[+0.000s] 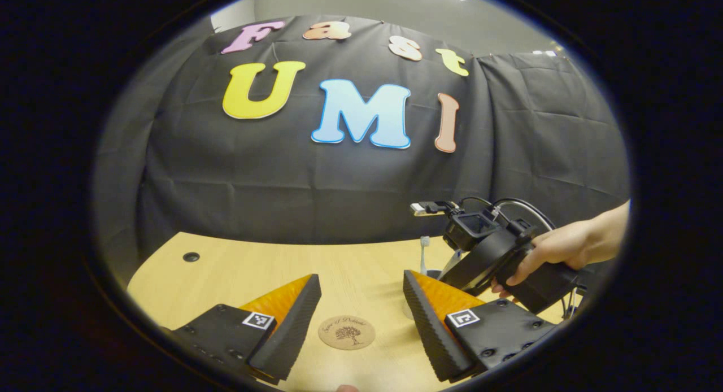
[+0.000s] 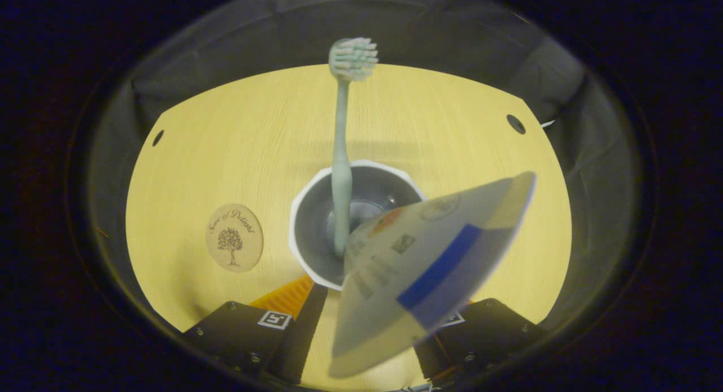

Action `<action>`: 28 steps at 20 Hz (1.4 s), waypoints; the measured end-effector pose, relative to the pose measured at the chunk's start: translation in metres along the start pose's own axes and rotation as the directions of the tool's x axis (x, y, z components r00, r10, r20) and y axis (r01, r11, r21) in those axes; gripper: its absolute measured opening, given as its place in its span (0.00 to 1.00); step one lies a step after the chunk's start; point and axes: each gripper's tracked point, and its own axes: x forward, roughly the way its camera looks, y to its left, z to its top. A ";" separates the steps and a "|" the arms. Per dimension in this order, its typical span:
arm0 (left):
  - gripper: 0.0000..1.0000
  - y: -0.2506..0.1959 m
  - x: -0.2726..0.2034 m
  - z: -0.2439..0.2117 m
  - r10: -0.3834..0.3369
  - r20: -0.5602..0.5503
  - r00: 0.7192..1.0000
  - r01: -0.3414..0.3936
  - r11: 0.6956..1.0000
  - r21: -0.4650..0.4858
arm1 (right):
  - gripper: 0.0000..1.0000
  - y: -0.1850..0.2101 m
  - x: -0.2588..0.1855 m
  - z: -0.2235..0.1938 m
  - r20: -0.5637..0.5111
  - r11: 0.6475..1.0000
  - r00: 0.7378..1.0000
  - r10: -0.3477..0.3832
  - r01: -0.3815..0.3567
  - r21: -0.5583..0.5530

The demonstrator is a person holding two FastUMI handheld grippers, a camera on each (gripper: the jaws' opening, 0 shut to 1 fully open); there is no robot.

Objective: Put the toothbrush and toothpaste on the desktop into the cup, then pick up the cup and place it on the coaster on the desktop.

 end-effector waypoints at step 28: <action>0.95 0.044 -0.045 -0.010 0.141 -0.010 0.990 -0.141 0.989 -0.036 | 0.21 0.091 -0.015 0.004 0.036 0.986 0.993 0.111 -0.105 -0.129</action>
